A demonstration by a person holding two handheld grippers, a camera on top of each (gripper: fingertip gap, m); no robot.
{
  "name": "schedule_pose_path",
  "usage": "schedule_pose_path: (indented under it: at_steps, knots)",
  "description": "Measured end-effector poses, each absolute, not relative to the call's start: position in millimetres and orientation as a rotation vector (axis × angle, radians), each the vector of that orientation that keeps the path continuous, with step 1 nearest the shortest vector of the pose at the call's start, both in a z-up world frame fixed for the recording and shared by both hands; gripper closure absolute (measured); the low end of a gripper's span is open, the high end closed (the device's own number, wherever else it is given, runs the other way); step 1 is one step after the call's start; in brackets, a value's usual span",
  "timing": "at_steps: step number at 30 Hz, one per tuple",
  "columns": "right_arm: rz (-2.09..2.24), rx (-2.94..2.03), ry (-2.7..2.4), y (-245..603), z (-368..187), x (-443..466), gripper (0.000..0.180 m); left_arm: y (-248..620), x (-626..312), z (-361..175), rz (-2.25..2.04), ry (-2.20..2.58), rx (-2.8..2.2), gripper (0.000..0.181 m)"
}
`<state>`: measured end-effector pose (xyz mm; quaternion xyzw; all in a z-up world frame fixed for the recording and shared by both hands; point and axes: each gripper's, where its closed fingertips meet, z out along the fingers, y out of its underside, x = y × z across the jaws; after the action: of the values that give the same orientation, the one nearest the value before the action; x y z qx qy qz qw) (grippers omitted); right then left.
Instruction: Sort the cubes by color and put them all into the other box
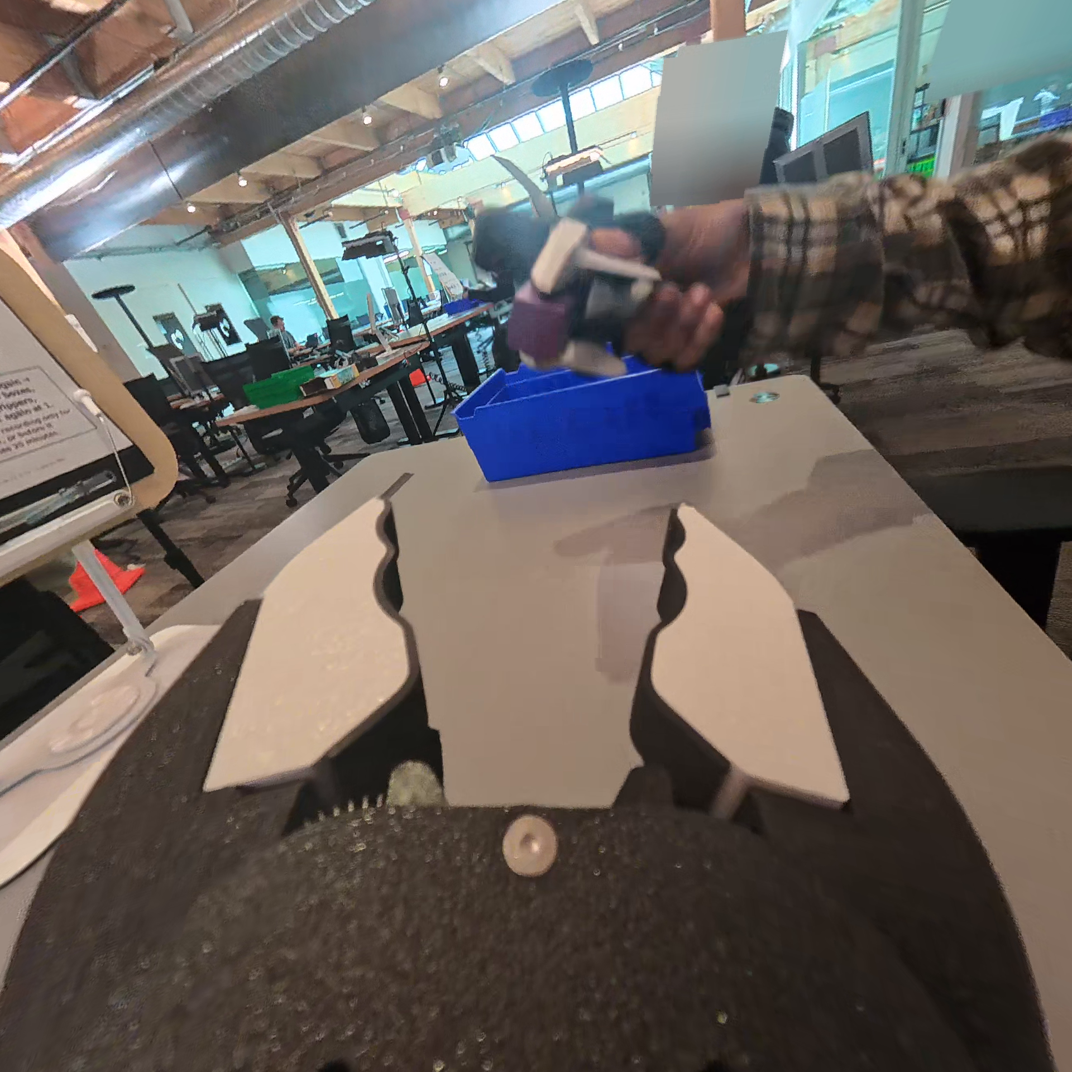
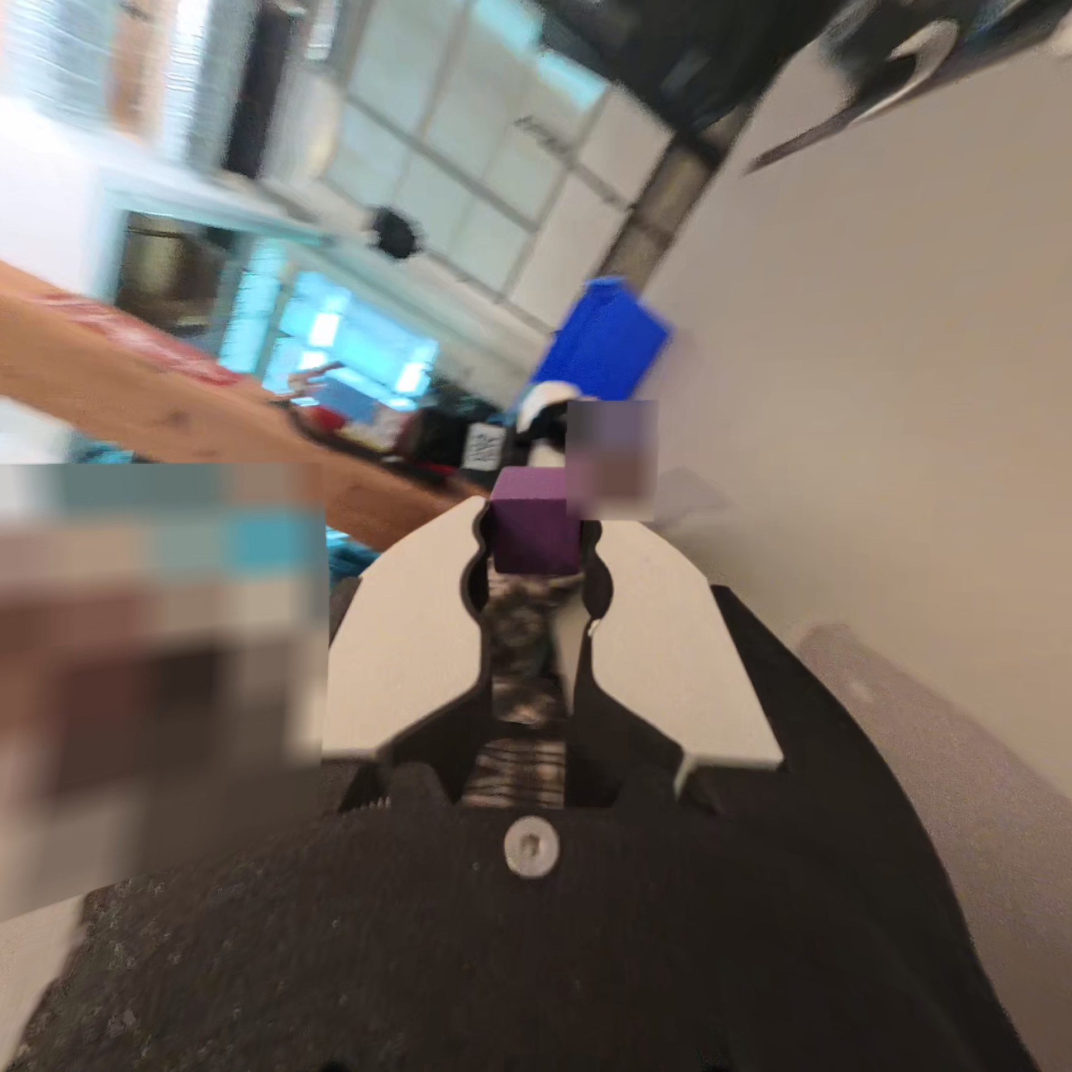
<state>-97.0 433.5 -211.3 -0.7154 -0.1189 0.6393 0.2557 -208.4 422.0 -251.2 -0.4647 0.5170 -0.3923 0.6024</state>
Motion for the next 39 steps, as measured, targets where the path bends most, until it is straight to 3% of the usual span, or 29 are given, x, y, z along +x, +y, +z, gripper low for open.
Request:
schedule_pose_path:
  at_steps: [1,6,9,18,26,31,34,39]
  knots:
    - [1.559,-2.001,-0.31,444,-208,-65,0.151,422,-208,-253,-0.907,1.197,-1.088,0.094]
    - [0.593,-2.263,-0.191,503,-209,119,0.152,422,-203,-262,-0.96,1.204,-1.153,0.098]
    - [0.279,-2.429,-0.098,522,-241,194,0.151,423,-201,-270,-1.016,1.211,-1.209,0.1]
    - [0.14,-2.741,-0.048,552,-365,227,0.151,427,-204,-270,-0.971,1.206,-1.211,0.108]
    - [0.182,-2.755,0.002,568,-394,225,0.145,425,-200,-279,-0.91,1.263,-1.215,0.109]
    - [0.114,-2.737,0.009,563,-357,241,0.129,429,-205,-273,-0.915,1.228,-1.211,0.109]
    - [0.11,-2.619,-0.04,561,-291,240,0.127,433,-208,-270,-0.93,1.2,-1.221,0.108]
    - [0.119,-2.394,-0.247,548,-189,190,0.104,436,-209,-270,-0.916,1.195,-1.232,0.108]
